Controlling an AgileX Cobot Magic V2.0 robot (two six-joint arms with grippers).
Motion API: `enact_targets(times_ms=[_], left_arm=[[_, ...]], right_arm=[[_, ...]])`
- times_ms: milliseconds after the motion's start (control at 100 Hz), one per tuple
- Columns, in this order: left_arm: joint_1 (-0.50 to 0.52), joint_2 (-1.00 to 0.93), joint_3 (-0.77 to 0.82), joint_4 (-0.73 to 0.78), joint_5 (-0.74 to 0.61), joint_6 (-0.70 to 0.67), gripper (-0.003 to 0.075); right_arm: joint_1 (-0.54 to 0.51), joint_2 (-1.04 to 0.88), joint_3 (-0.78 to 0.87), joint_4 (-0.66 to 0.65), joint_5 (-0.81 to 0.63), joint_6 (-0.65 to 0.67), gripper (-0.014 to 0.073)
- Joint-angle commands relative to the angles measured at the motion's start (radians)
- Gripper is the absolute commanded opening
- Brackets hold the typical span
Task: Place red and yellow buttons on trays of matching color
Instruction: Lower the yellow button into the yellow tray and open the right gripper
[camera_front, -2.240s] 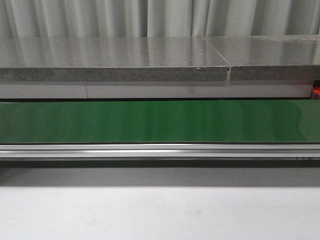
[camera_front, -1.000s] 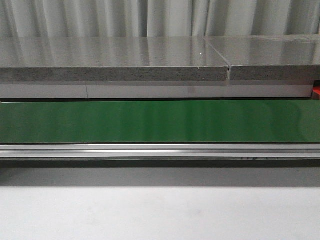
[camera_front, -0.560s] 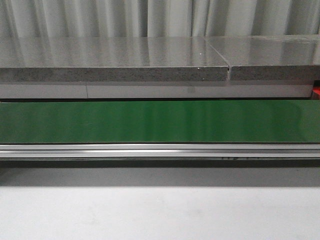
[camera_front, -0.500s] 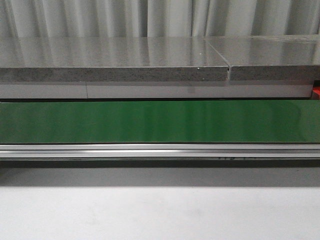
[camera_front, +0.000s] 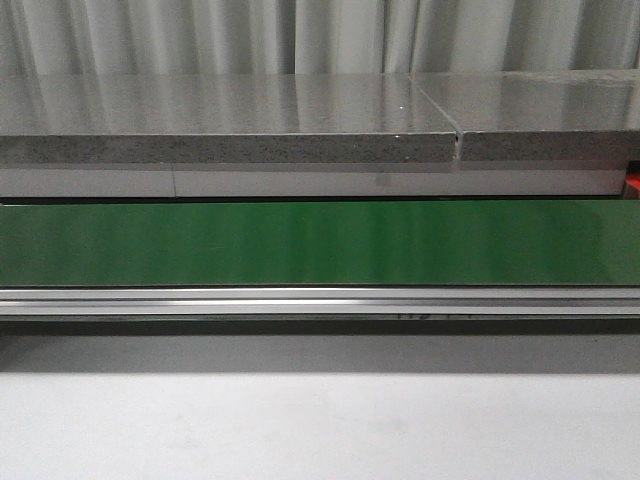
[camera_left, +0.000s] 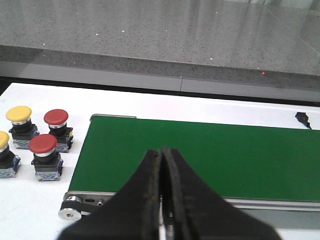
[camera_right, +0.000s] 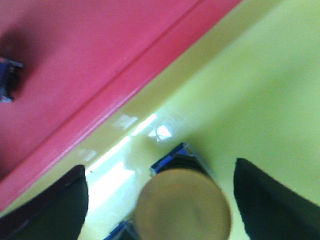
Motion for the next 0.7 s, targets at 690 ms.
enact_targets(times_ms=[690], left_arm=[[-0.01,0.007,-0.027,-0.004,-0.075,-0.001,-0.0019]], right_arm=[[0.401,-0.488,-0.067,0.032,-0.011,-0.147,0.0615]])
